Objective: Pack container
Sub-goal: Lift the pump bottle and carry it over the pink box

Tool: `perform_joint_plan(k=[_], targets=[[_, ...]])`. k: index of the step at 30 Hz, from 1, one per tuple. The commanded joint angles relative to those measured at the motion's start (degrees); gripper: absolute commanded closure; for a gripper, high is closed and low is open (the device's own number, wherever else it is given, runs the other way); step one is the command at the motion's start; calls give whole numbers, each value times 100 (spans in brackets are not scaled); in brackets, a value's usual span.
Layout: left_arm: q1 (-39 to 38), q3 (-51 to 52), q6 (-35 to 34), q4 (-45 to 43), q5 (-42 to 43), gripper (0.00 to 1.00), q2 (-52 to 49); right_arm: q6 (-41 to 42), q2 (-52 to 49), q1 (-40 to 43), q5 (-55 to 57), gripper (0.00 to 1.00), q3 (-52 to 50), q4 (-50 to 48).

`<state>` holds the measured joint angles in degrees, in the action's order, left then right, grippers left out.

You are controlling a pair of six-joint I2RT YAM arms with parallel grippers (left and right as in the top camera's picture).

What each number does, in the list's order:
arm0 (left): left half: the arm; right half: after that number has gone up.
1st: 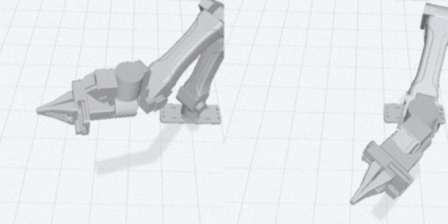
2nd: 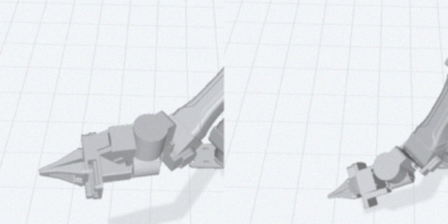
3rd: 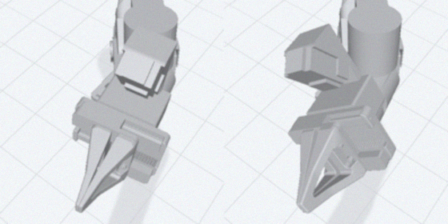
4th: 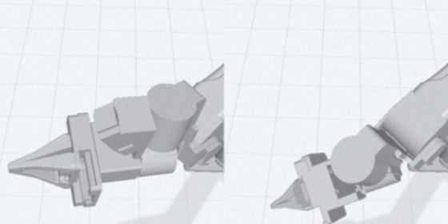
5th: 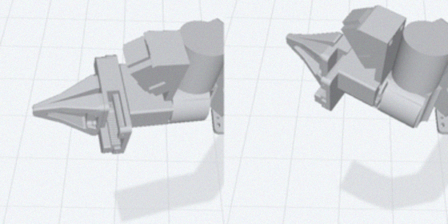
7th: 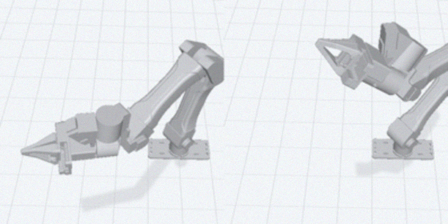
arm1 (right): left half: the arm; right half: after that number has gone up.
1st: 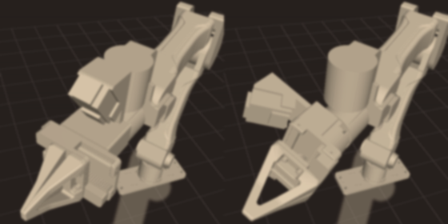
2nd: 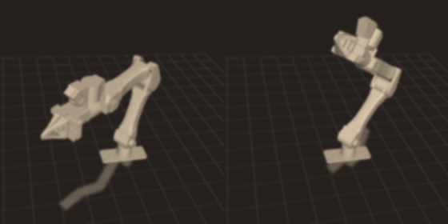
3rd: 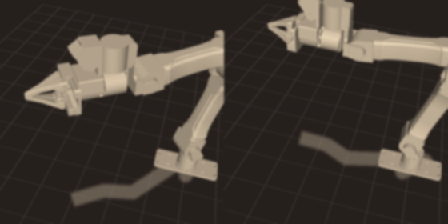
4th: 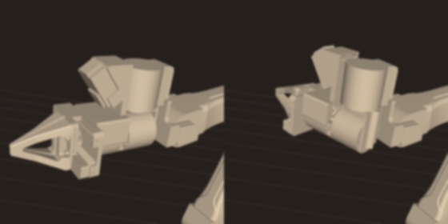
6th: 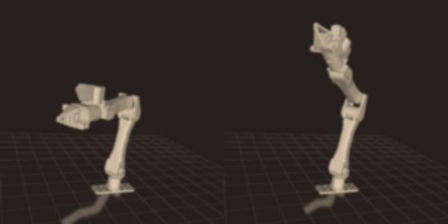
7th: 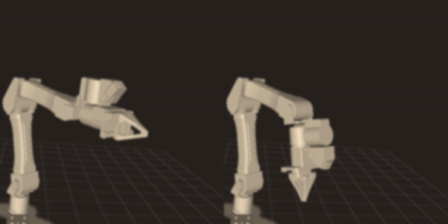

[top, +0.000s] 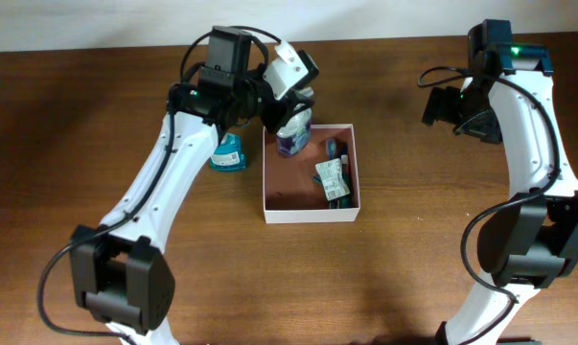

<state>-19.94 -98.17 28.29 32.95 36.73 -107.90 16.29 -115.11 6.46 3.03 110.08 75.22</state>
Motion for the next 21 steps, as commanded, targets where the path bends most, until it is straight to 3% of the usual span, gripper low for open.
perform_joint_plan(k=[1, 6, 21], targets=[[-42, -175, 868, -85, 507, 82, -151, 4, 83, 4, 66, 2, 57, 0], [-55, -175, 1357, -103, 509, 82, -280, 4, 83, 4, 66, 2, 57, 0], [-52, -175, 1921, -192, 511, 81, -833, 4, 83, 4, 66, 2, 57, 0]])
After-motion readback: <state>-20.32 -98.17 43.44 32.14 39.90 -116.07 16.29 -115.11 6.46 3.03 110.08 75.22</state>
